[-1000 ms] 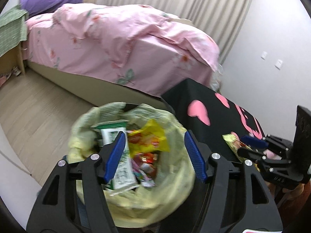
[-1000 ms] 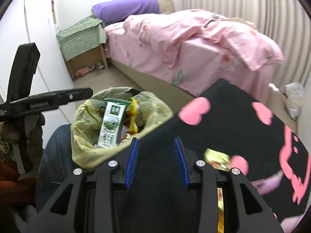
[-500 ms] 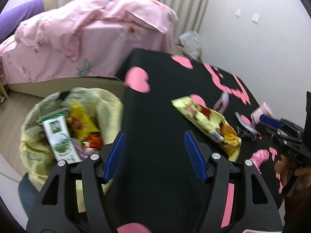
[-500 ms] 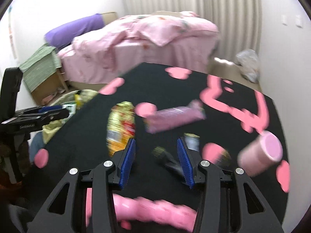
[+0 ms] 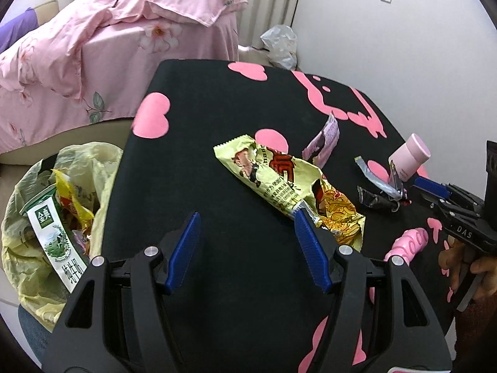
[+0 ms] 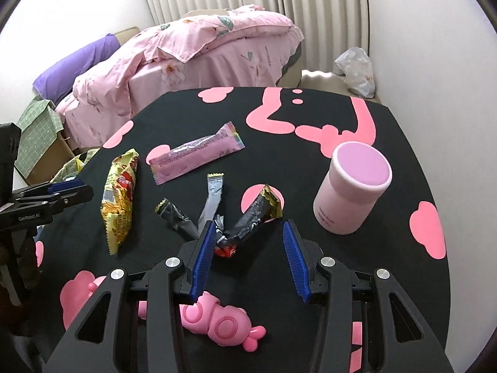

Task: Collect trash
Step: 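Grasp the black and silver wrappers with the right gripper while the left approaches the yellow packet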

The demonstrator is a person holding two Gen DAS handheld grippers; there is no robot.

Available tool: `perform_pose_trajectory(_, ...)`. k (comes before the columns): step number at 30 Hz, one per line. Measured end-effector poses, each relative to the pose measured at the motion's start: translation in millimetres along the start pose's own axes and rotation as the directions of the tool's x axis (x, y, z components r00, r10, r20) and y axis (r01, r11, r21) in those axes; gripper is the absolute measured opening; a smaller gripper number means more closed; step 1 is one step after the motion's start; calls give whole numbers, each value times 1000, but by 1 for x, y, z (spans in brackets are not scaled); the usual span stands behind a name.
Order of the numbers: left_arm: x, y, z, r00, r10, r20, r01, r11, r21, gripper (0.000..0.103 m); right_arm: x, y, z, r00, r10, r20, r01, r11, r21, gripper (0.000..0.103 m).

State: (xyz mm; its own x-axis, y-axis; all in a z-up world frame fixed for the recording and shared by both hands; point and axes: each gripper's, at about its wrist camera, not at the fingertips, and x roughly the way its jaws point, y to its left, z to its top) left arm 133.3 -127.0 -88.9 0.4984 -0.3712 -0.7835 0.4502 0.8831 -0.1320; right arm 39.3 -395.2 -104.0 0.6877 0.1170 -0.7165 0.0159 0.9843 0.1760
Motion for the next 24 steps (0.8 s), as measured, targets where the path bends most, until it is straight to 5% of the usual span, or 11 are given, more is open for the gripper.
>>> perform_pose_trajectory(5,12,-9,10,998,-62,-28,62,998,-2,60,5,-2,4,1000,-6,15,5,1000,19,44)
perform_pose_trajectory(7,16,-12,15,995,-96,-32,95,995,-16,60,6,-1,7,999,-22,24,22,1000,19,58)
perform_pose_trajectory(10,26,-19,24,992,-119,-43,118,993,-26,61,7,4,6,999,0,33,1,1000,-23,62)
perform_pose_trajectory(24,61,-68,45,985,-128,-113,134,990,46,64,4,-13,-13,999,-37,-6,37,999,-9,62)
